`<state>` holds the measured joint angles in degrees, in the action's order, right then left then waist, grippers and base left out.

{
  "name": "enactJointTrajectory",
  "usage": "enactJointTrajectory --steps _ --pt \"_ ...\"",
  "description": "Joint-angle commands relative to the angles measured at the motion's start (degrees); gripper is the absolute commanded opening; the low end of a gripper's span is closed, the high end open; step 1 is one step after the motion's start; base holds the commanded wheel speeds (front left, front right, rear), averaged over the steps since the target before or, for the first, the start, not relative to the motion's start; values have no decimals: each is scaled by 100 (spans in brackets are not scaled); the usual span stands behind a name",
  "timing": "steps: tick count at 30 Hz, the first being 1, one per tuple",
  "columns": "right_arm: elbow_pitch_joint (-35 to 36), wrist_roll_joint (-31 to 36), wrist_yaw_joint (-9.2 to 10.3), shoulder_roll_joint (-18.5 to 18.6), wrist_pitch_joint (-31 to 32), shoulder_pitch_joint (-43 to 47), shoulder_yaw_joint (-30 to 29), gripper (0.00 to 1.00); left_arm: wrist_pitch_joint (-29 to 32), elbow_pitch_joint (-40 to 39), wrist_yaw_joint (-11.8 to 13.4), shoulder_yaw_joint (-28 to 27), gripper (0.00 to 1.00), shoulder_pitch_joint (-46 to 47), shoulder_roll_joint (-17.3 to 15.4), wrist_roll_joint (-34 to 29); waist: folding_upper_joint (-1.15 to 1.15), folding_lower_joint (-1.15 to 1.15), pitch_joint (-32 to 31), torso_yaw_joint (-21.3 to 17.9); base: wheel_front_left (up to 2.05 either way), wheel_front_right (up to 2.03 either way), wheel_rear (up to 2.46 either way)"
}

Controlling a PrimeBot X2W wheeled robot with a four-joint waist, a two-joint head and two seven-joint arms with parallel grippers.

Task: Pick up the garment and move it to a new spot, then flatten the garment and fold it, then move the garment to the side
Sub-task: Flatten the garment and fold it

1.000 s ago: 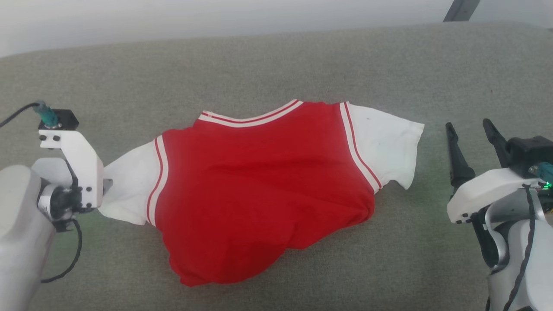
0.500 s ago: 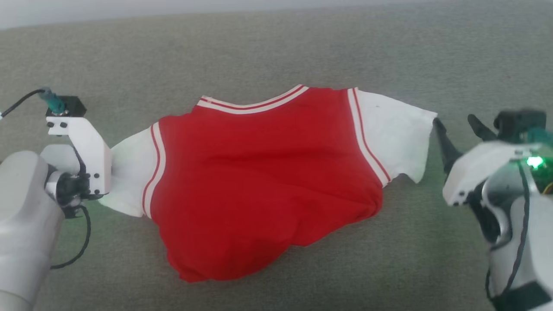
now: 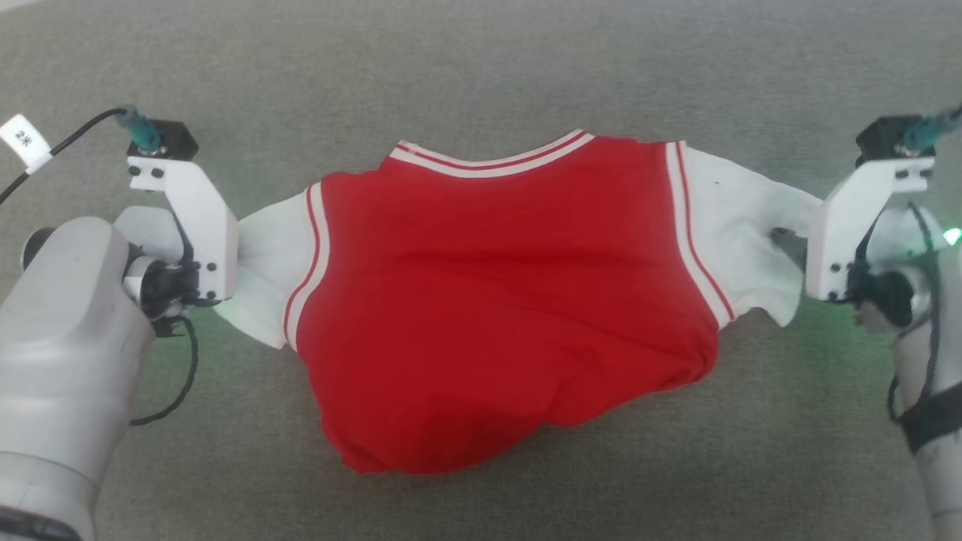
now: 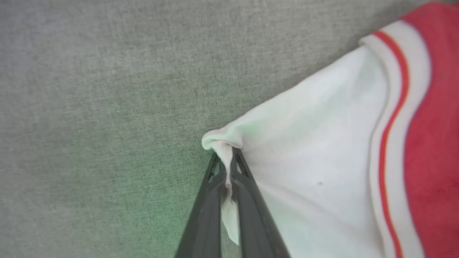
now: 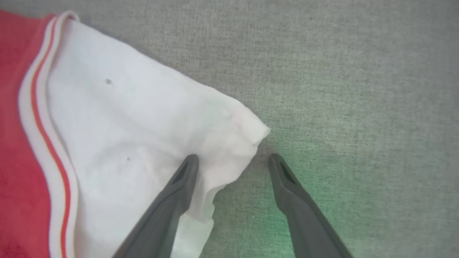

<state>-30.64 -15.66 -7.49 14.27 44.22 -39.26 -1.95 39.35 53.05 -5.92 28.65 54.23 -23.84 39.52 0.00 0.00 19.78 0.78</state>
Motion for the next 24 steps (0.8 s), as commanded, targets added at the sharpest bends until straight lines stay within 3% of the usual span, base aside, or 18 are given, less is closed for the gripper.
enactJointTrajectory --steps 1,3,4,5,24 --pt "-193 28 -1 8 223 -50 53 100 -62 102 -34 64 0 -44 161 16 0 0 61 65 0 0 0" --pt "-386 -30 -2 -27 464 -98 139 95 -121 182 -48 66 0 8 219 60 0 0 90 102 0 0 0" --pt "-428 -33 -2 -18 500 -139 219 30 -160 224 -61 80 0 28 244 70 0 0 97 115 0 0 0" --pt "-482 -96 -2 -20 520 -163 242 0 -193 268 -76 91 0 45 257 71 0 0 92 126 0 0 0" --pt "-145 -749 -1 370 -501 -879 1235 0 -434 496 -147 350 0 860 138 28 0 0 -1411 -111 0 0 0"
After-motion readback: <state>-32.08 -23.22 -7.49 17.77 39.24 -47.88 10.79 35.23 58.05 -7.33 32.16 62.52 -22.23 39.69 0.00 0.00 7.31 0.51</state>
